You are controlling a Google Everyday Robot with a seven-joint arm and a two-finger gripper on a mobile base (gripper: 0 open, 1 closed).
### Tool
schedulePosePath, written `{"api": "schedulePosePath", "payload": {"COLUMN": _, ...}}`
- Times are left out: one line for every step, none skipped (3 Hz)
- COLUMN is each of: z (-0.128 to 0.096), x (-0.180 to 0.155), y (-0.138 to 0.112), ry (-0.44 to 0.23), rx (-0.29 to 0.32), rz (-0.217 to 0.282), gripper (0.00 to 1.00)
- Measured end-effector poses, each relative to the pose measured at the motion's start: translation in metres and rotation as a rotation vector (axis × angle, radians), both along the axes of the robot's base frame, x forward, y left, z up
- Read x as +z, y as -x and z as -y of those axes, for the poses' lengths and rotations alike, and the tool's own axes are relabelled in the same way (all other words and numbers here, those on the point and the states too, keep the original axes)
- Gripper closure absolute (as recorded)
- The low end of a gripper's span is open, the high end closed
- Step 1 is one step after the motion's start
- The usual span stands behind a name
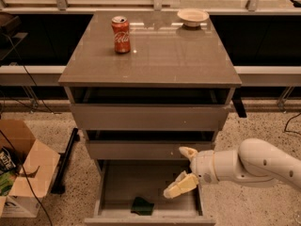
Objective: Pick sponge from bottom drawer and place on counter
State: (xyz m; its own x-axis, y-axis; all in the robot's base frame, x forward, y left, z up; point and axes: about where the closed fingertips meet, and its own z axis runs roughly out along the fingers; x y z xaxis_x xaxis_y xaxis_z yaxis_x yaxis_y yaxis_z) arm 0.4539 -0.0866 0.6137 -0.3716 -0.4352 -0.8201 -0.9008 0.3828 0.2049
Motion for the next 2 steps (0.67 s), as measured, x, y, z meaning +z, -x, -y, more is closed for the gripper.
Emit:
{"api": "schedulePosePath", "payload": {"z": -0.0261, "x": -0.0670, "y": 0.0061, "ry": -0.122, "rx": 0.024, "rz": -0.115, "gripper": 0.00}}
{"api": "schedulePosePath", "payload": {"z": -0.0284, "x": -0.0740, "y": 0.0092, "ry": -0.132, "rx": 0.025, "rz": -0.130, "gripper": 0.00}}
